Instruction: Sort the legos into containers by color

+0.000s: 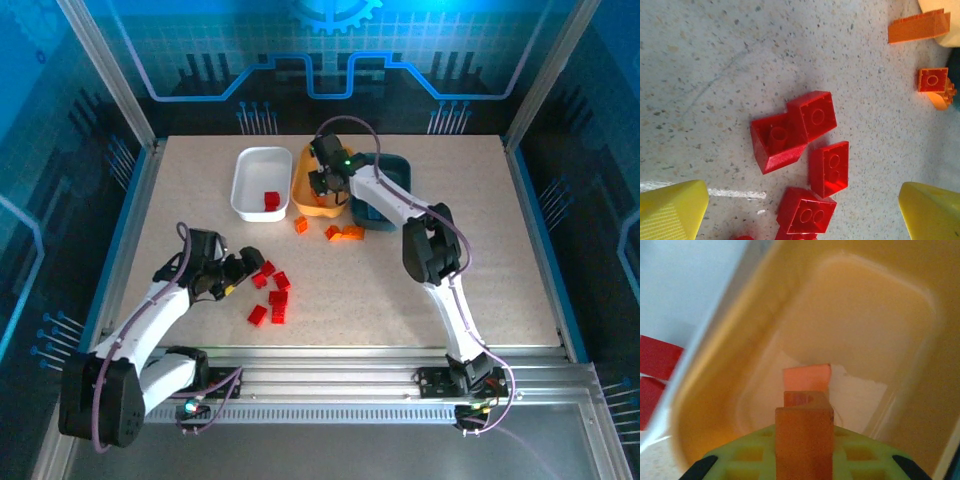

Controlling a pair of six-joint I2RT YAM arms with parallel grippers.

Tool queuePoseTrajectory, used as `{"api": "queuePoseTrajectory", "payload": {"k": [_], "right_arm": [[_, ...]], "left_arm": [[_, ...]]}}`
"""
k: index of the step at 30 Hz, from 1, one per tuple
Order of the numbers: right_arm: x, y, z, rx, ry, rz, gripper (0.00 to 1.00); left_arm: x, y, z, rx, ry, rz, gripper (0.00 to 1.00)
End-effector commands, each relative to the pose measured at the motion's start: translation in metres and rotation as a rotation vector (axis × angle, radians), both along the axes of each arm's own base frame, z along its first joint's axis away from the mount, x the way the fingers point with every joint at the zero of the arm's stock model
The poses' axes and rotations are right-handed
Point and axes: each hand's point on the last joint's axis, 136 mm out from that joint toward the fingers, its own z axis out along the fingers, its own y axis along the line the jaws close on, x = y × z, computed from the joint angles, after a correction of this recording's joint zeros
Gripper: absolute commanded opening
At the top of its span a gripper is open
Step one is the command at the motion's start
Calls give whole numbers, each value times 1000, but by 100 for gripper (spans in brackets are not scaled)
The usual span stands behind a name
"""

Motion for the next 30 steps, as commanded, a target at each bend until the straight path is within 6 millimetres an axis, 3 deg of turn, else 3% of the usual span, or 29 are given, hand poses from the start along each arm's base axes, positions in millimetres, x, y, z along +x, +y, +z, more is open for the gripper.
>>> {"api": "queuePoseTrajectory", "payload": {"k": [1, 4, 6, 9, 11, 18, 21, 23, 27, 30], "right_arm": [[-6, -2, -10, -24, 60, 29, 20], [-20, 6, -2, -23, 42, 71, 26], [-33, 13, 21, 0, -2, 99, 25], [-38, 11, 33, -7, -44, 88, 25], [-31, 5, 31, -41, -47, 67, 25], [-6, -2, -4, -80, 34, 45, 32], [-2, -1, -2, -81, 34, 53, 43], [-3, 0, 13, -75, 4, 61, 45], [-21, 6, 68, -5, -101, 77, 51], [-50, 16, 78, 15, -110, 112, 58]], "left_arm": [[7, -10, 12, -17, -34, -57, 99], [10, -11, 11, -15, -28, -63, 99], [13, -13, 11, -21, -27, -69, 99], [15, -16, 11, -20, -27, -77, 99], [16, -17, 10, -20, -23, -81, 99], [13, -17, 14, -14, -31, -87, 99], [11, -16, 13, -6, -28, -88, 99], [10, -16, 14, -3, -27, -91, 99], [10, -14, 18, 8, -40, -85, 99], [11, -11, 18, 13, -50, -66, 99]]}}
